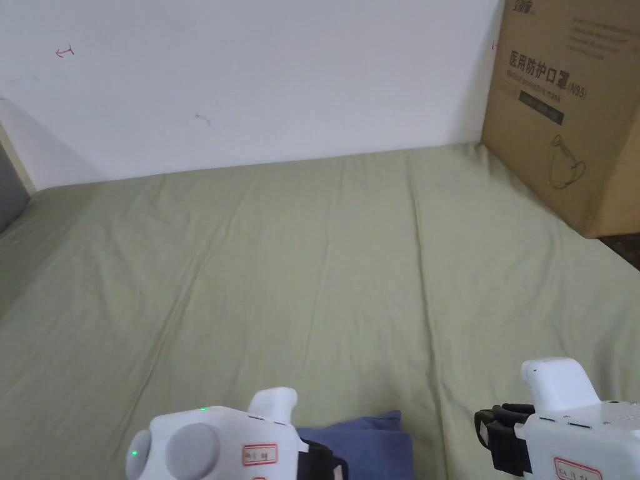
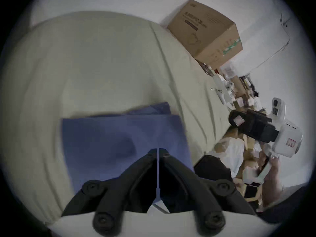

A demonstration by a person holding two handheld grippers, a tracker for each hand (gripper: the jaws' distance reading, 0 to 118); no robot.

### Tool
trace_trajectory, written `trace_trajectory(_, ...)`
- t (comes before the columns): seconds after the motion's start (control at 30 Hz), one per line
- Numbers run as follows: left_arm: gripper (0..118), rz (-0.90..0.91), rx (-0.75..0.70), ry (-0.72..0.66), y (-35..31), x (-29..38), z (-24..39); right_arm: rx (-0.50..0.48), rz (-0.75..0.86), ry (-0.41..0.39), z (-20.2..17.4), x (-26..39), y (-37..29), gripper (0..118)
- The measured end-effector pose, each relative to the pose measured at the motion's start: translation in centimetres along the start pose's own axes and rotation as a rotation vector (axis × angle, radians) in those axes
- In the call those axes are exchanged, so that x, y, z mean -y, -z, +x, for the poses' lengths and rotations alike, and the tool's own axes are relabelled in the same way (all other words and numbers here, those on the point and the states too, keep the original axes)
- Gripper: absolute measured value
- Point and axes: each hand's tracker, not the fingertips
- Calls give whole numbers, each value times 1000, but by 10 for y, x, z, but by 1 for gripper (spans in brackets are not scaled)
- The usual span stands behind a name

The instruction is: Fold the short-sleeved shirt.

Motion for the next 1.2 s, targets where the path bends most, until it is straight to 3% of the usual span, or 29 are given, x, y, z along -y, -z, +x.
trace_trajectory(0.13, 2, -109, 75, -21, 53, 1, 13, 14, -7, 7, 6, 2, -3, 0)
trace_trajectory(0.23, 1, -172, 30, -70, 96, 2, 5, 29, -8, 12, 11, 2, -6, 0)
trace_trajectory(0.4, 1, -147, 166, -291, 112, -2, -14, 41, -5, 32, 17, 4, -8, 0)
trace_trajectory(0.47, 2, -119, 183, -215, 99, -3, -2, 9, 29, 76, 21, 2, -14, 0)
trace_trajectory(0.63, 2, 102, 90, 127, 15, -4, 43, 13, 109, 142, 31, -7, -33, 0)
trace_trajectory(0.77, 2, 284, 34, 155, -59, 7, 29, -184, 192, 189, 34, -11, -42, 0)
trace_trajectory(0.97, 2, 380, -96, -6, -119, 41, -39, -414, -30, 294, -1, -8, 7, 0)
trace_trajectory(1.03, 2, 383, -121, -105, -125, 53, -64, -442, -120, 298, -16, -3, 32, 0)
trace_trajectory(1.1, 2, 368, -86, -189, -128, 61, -87, -398, -204, 236, -28, 3, 60, 0)
trace_trajectory(1.2, 2, 360, -49, -271, -127, 68, -116, -230, -340, 150, -37, 15, 96, 0)
